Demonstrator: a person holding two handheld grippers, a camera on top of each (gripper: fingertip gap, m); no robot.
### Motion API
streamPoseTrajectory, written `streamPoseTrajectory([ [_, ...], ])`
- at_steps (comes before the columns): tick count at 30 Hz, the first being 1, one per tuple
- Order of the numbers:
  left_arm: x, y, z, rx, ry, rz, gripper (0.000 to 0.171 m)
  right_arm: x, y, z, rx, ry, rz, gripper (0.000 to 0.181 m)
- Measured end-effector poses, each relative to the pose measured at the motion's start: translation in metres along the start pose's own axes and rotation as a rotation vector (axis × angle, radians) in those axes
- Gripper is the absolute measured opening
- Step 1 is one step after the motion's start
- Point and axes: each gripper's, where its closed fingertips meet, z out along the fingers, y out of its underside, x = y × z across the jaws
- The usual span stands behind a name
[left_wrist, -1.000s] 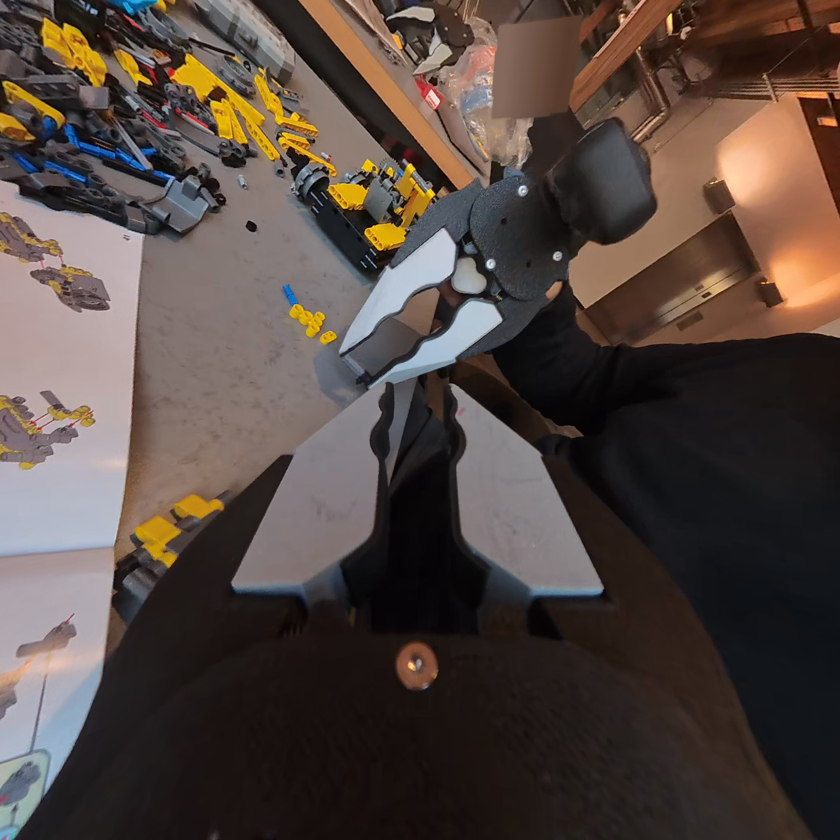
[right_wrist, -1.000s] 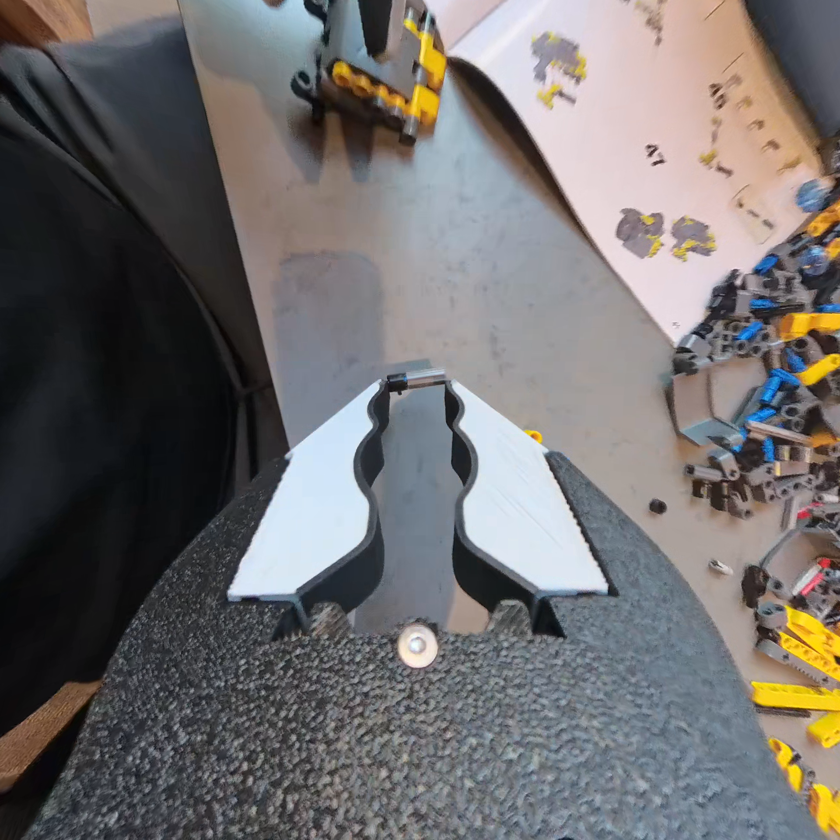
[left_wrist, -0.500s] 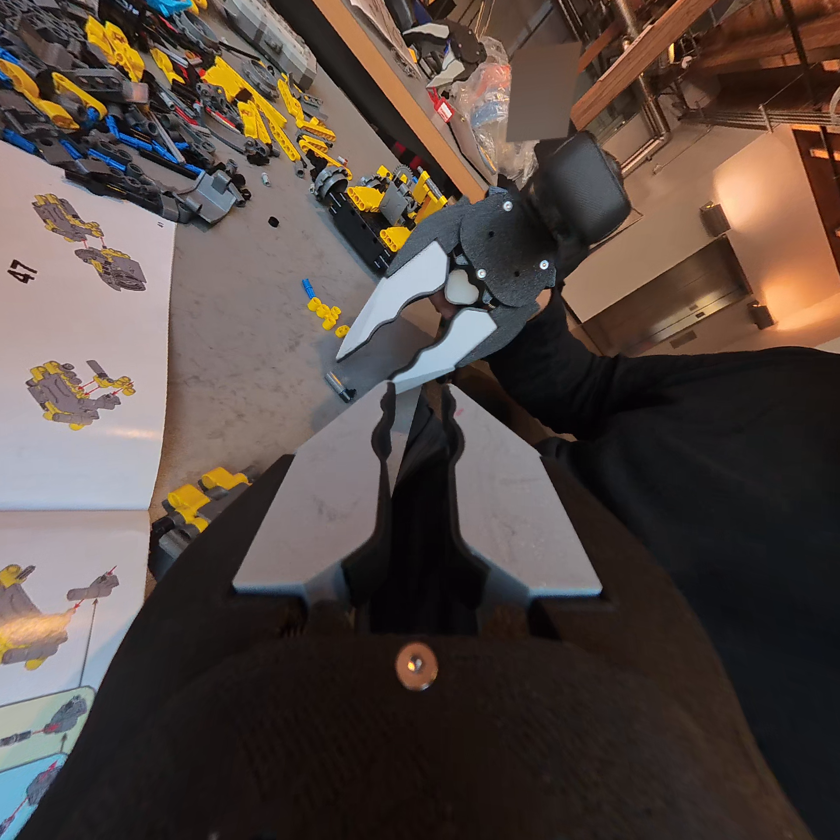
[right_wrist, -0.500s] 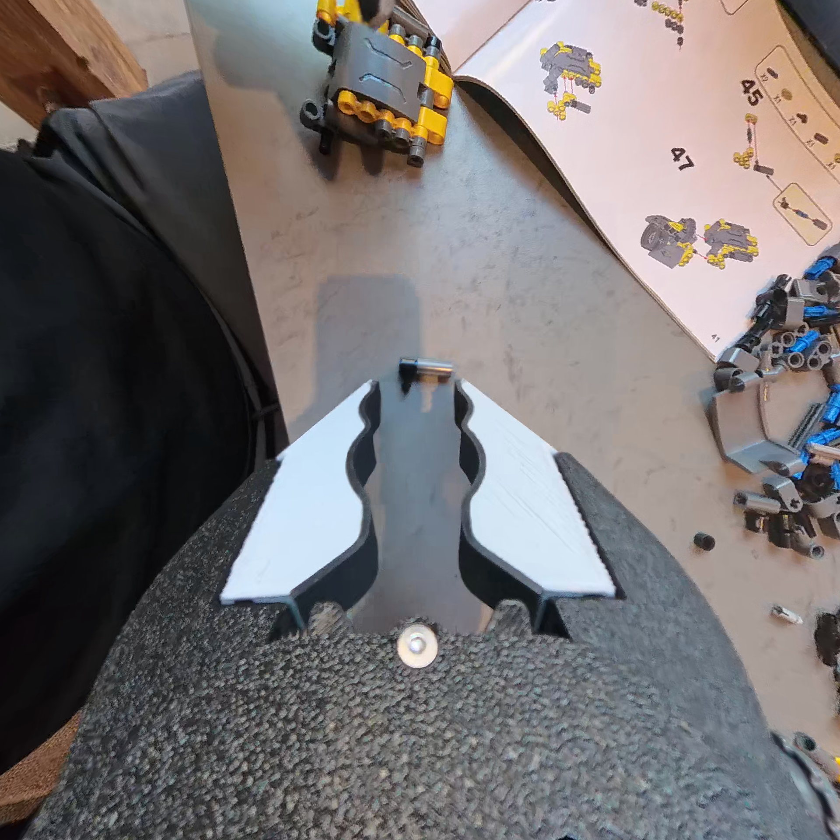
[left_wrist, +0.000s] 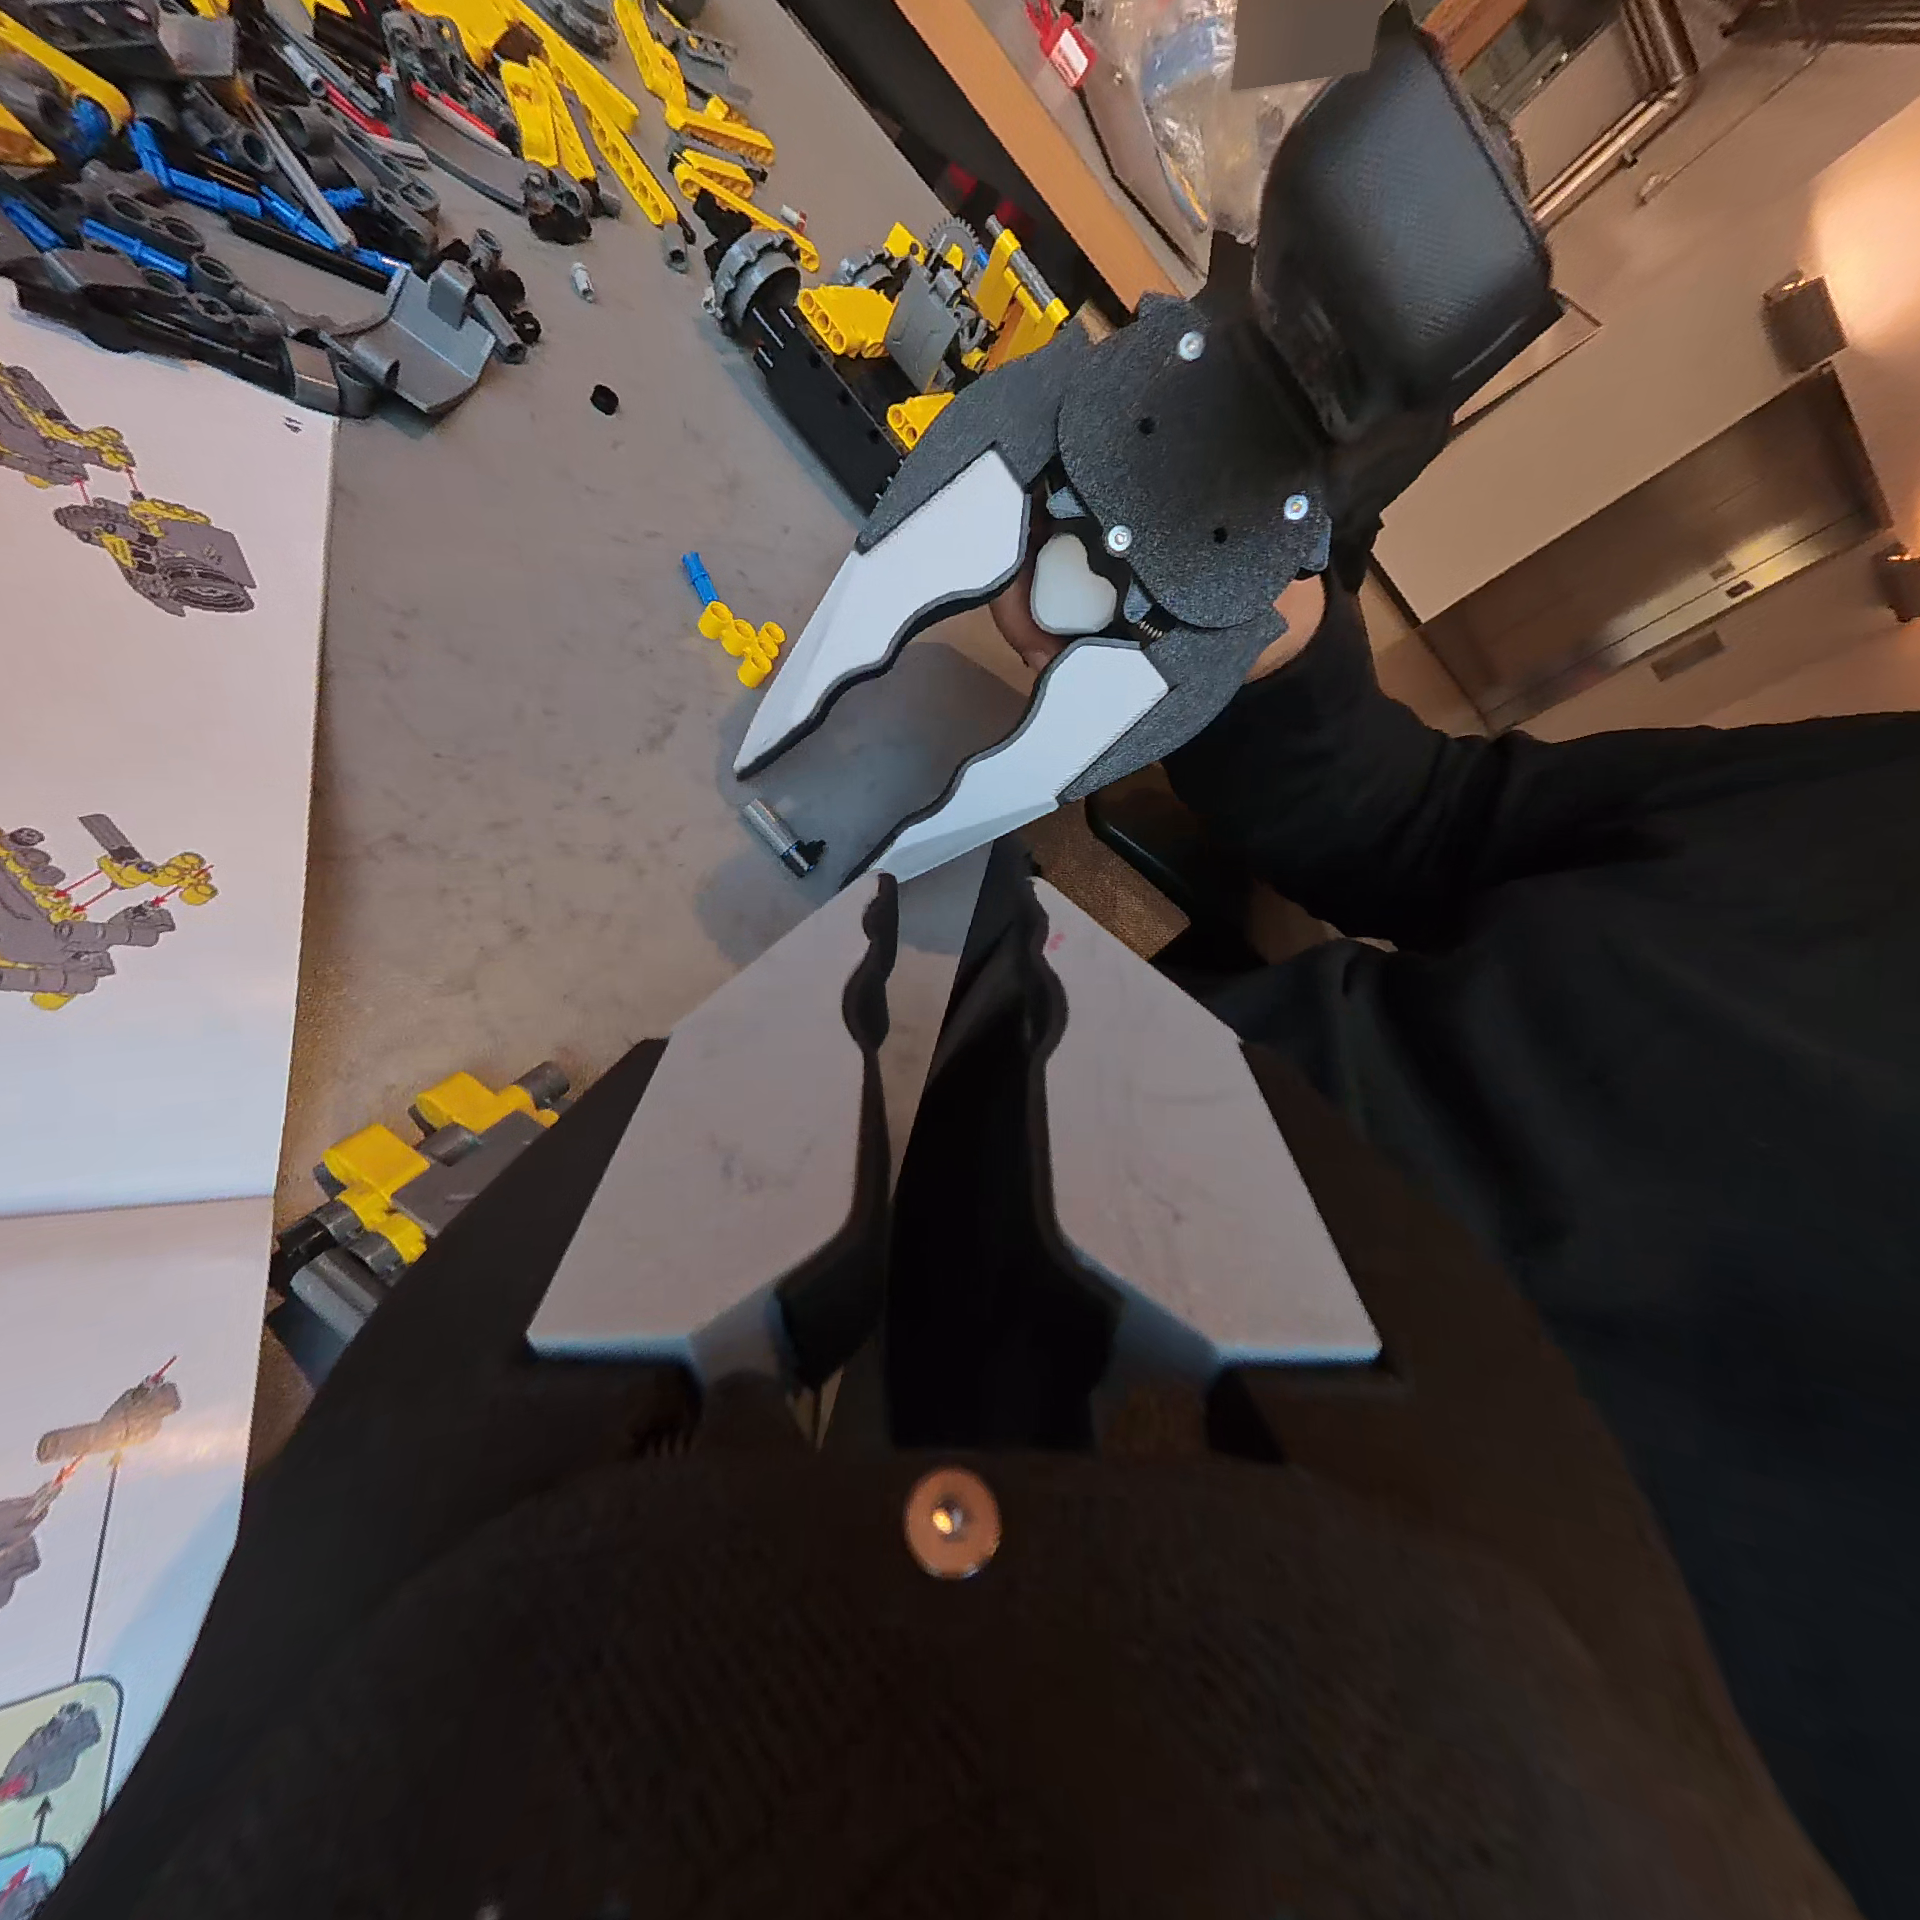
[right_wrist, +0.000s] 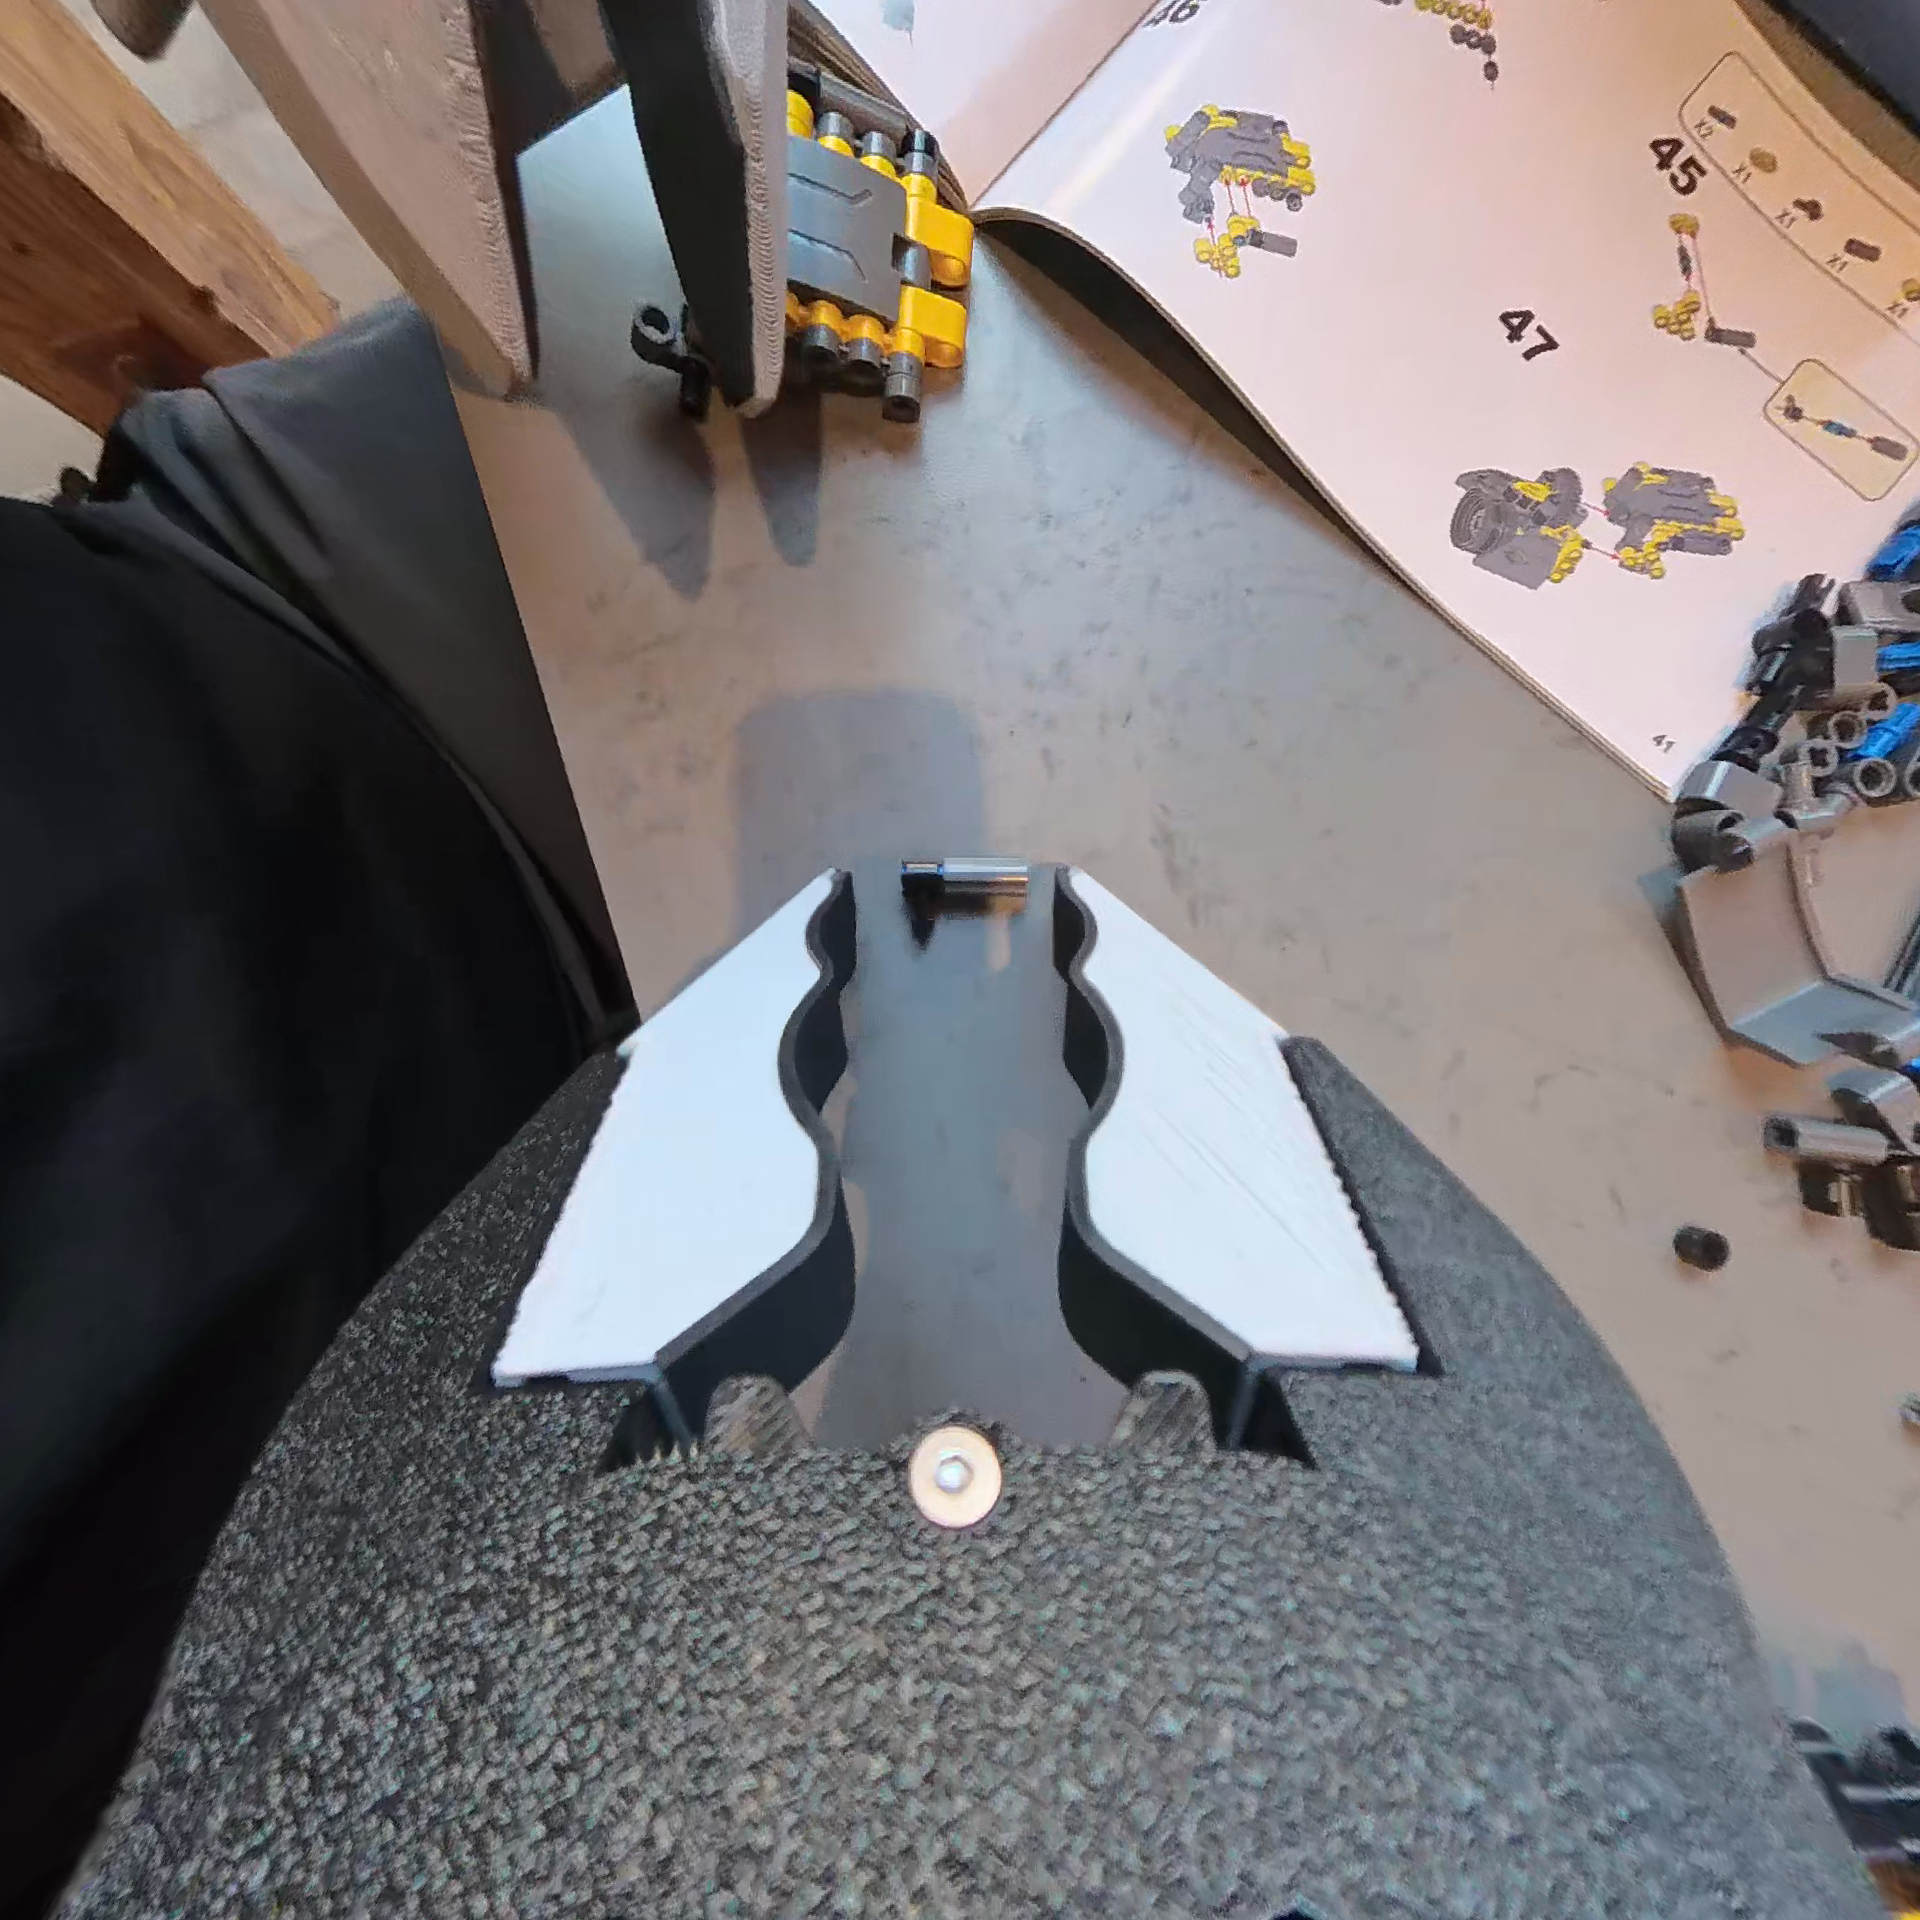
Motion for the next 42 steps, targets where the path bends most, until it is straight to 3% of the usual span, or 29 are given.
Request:
streamPoseTrajectory([
  [4, -0.003, 0.001, -0.002, 0.004, -0.006, -0.006, 0.020, -0.004, -0.001, 0.005, 0.028, -0.032, 0.036, 0.023],
  [14, -0.009, 0.005, -0.002, -0.007, -0.016, -0.015, 0.020, 0.007, -0.004, 0.000, 0.062, 0.030, 0.040, 0.032],
  [22, -0.016, 0.011, 0.001, -0.034, -0.057, 0.000, 0.020, 0.027, 0.045, -0.050, 0.007, 0.155, 0.083, 0.024],
  [29, -0.015, 0.011, 0.008, -0.057, -0.073, 0.029, 0.019, 0.033, 0.044, -0.032, 0.011, 0.148, 0.104, 0.022],
  [34, -0.010, 0.013, 0.012, -0.078, -0.070, 0.058, 0.019, 0.038, 0.042, -0.025, 0.009, 0.112, 0.144, 0.006],
  [42, -0.013, 0.025, 0.014, -0.153, -0.132, 0.132, 0.018, 0.017, 0.037, -0.021, 0.027, 0.010, 0.139, 0.006],
])
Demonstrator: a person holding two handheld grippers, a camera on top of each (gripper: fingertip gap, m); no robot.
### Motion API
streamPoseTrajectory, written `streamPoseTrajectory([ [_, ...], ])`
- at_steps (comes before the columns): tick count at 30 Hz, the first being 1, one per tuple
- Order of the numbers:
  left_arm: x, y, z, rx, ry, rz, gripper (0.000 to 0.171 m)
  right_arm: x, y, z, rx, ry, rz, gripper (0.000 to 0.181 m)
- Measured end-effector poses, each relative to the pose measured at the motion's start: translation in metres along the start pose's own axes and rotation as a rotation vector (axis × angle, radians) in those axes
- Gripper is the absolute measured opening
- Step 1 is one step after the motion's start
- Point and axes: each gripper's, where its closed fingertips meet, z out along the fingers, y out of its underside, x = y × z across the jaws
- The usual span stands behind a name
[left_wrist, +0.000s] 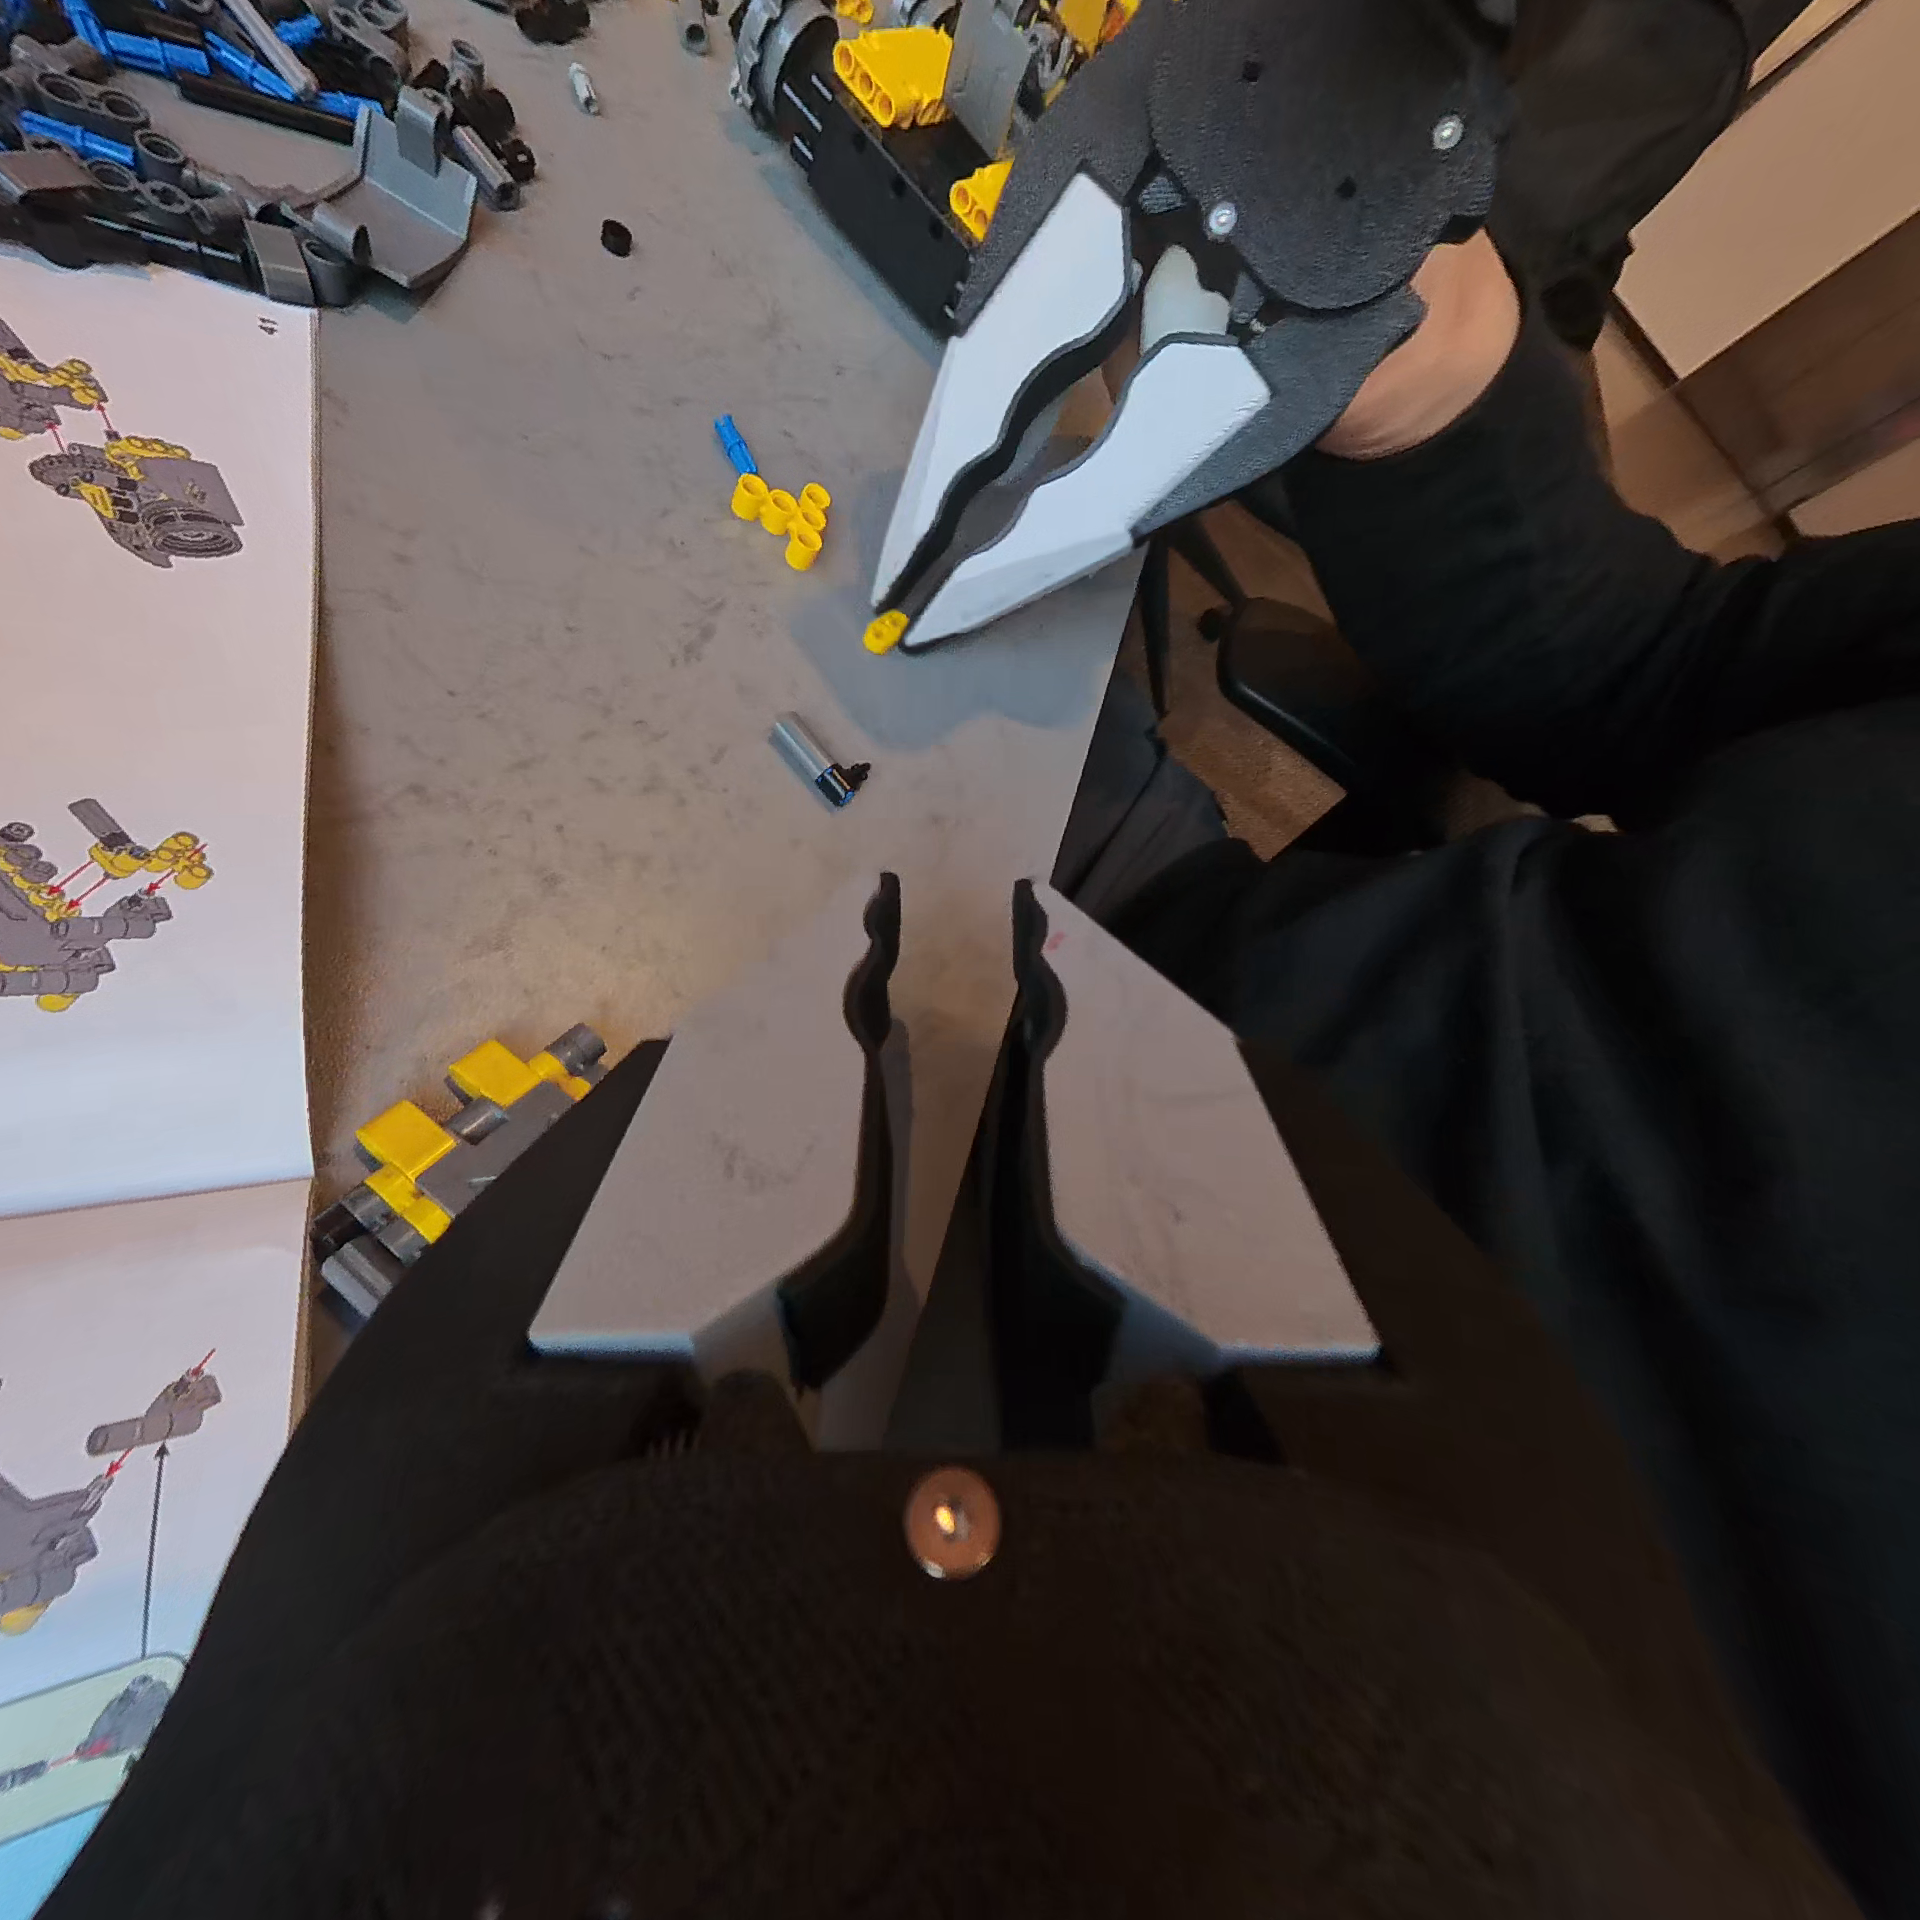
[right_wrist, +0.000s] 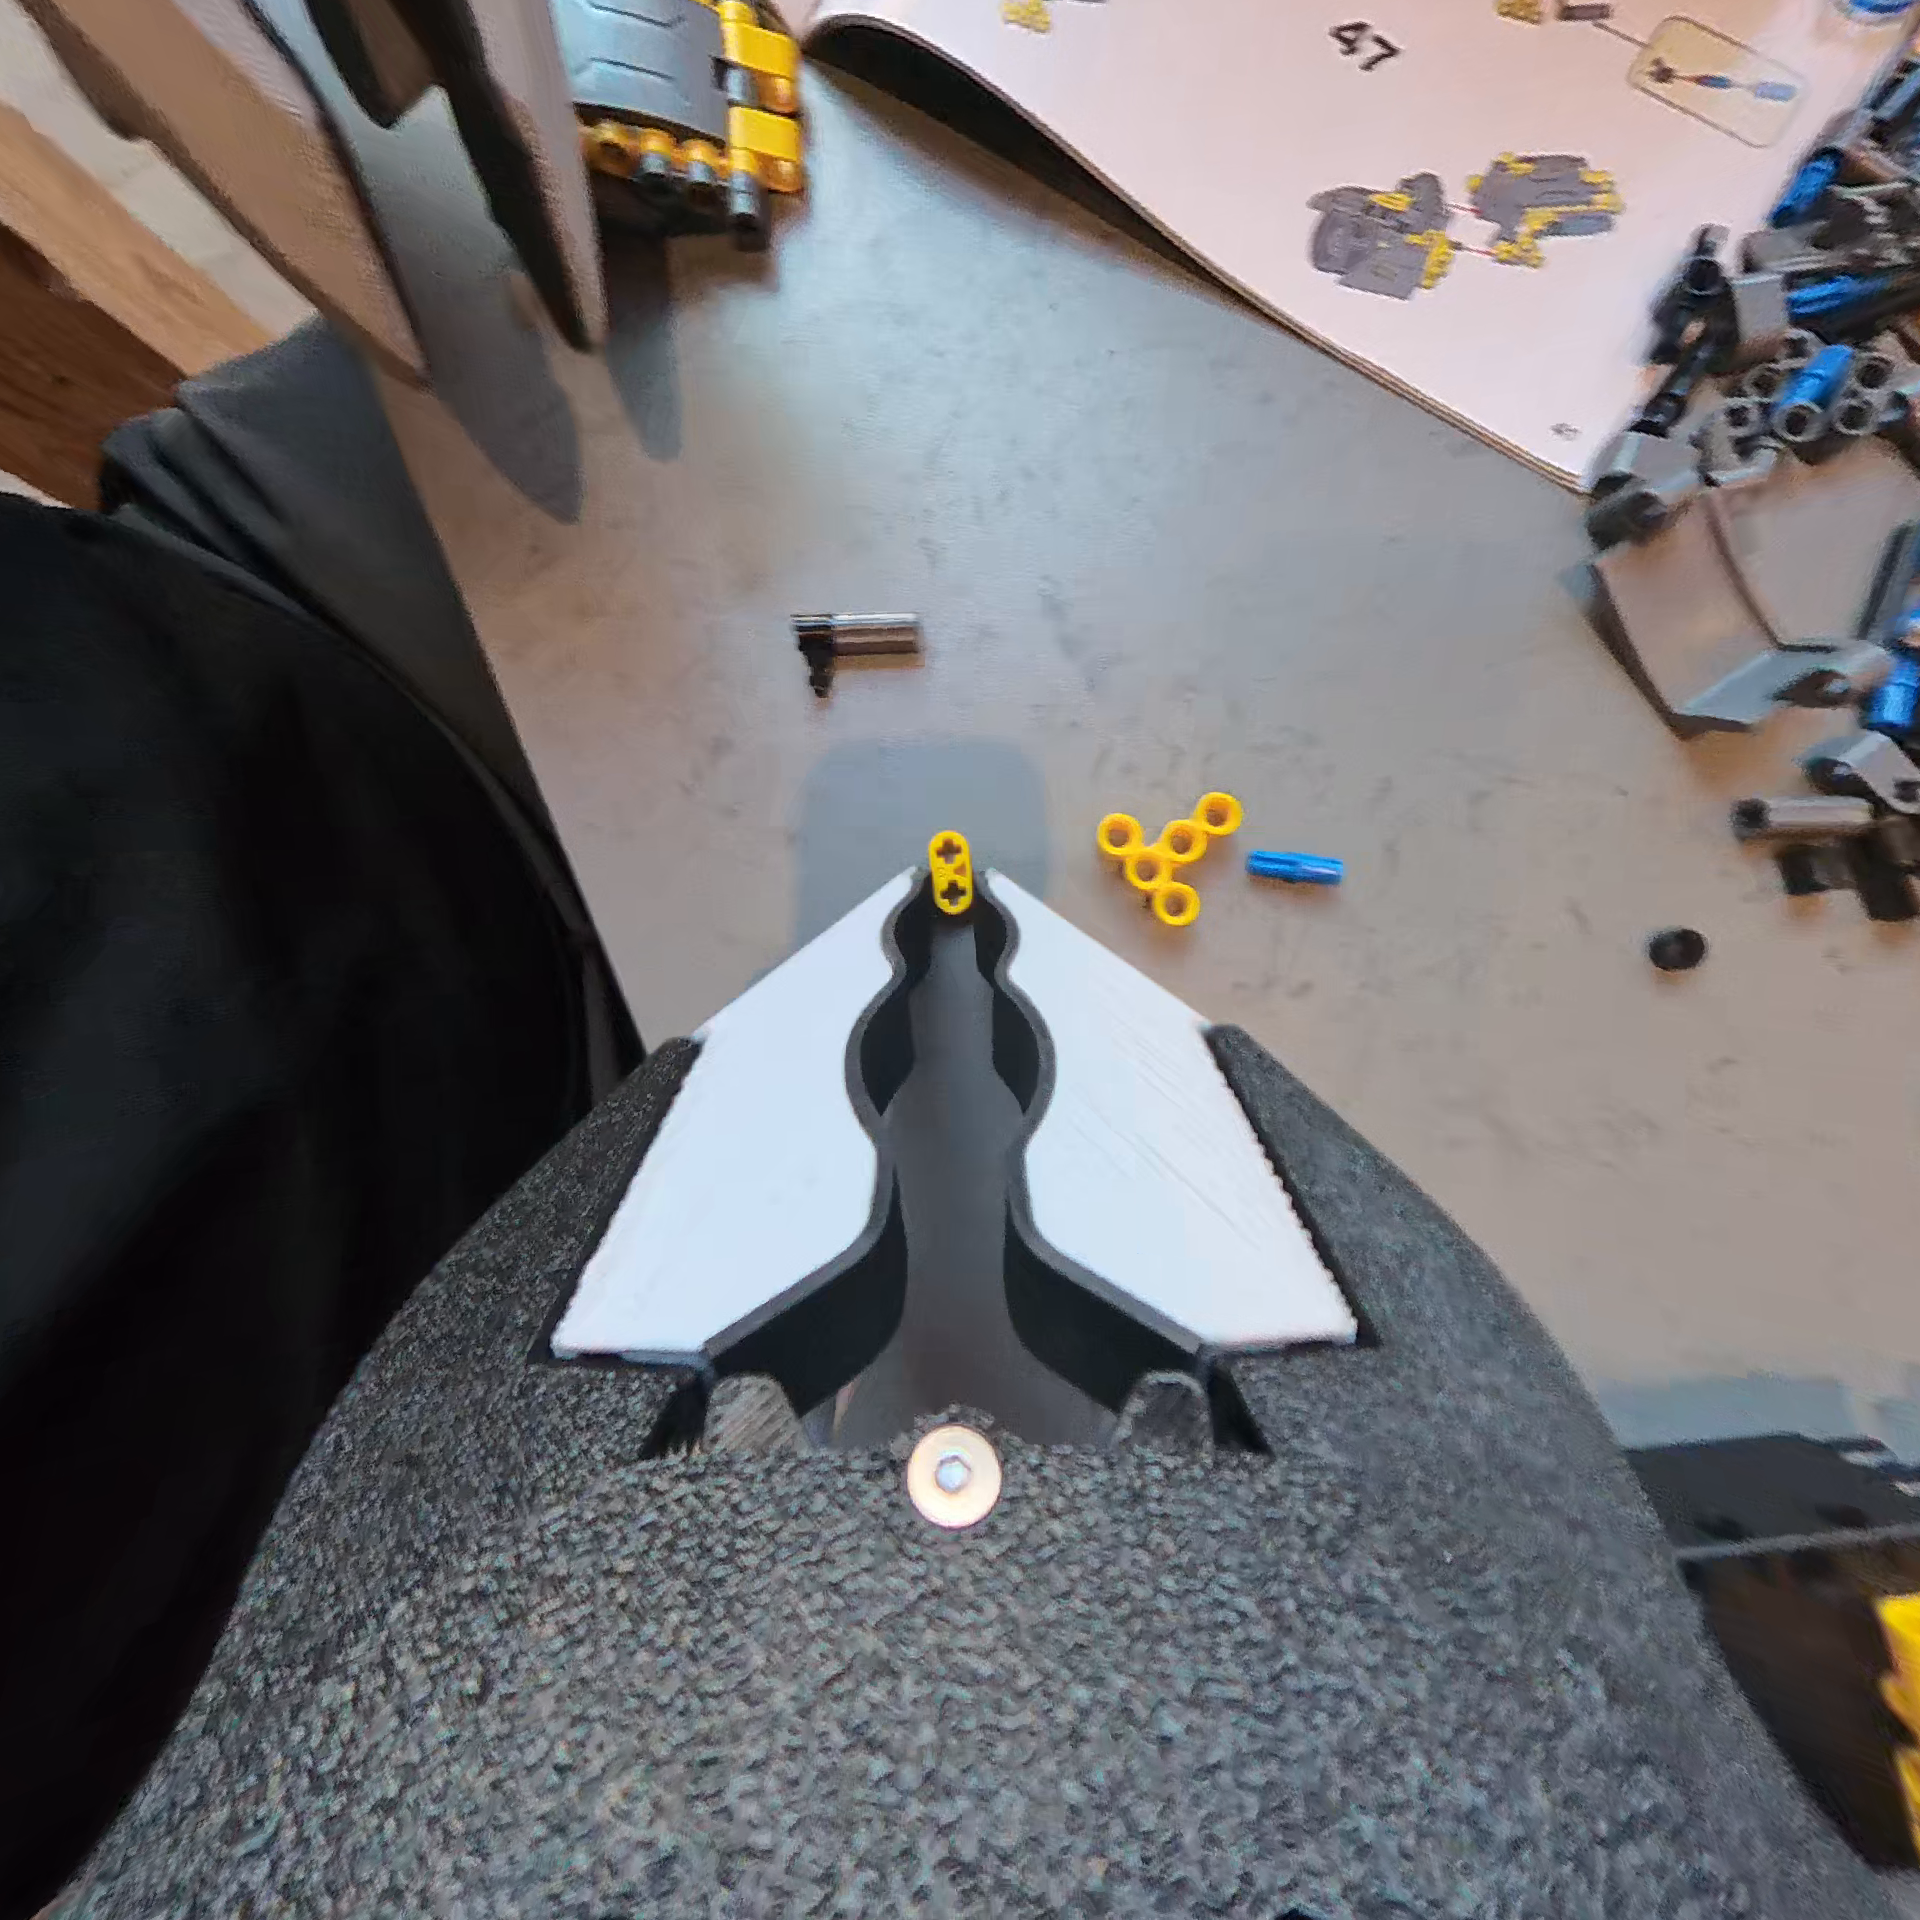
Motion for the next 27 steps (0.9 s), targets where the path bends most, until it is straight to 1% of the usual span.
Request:
streamPoseTrajectory([
  [3, -0.001, 0.006, 0.003, -0.032, -0.016, 0.018, 0.018, -0.014, -0.003, 0.003, 0.011, -0.059, -0.009, 0.006],
  [6, 0.001, 0.007, 0.007, -0.054, -0.037, 0.075, 0.020, -0.023, -0.008, 0.004, 0.037, -0.103, 0.002, 0.006],
  [9, 0.002, 0.007, 0.011, -0.076, -0.103, 0.211, 0.020, -0.029, -0.017, -0.003, 0.108, -0.140, 0.018, 0.006],
  [12, 0.001, 0.010, 0.020, -0.127, -0.197, 0.402, 0.020, -0.040, -0.026, -0.012, 0.195, -0.194, -0.014, 0.006],
  [15, -0.003, 0.013, 0.031, -0.178, -0.308, 0.601, 0.021, -0.050, -0.023, -0.012, 0.183, -0.243, -0.027, 0.006],
  [18, 0.004, 0.010, 0.038, -0.172, -0.355, 0.762, 0.021, -0.050, -0.019, -0.009, 0.160, -0.255, 0.002, 0.006],
  [23, 0.016, 0.001, 0.047, -0.119, -0.386, 0.899, 0.017, -0.060, -0.023, -0.011, 0.186, -0.356, 0.087, 0.006],
  [27, 0.020, 0.002, 0.052, -0.124, -0.413, 0.992, 0.005, -0.064, -0.023, -0.013, 0.186, -0.388, 0.103, 0.006],
])
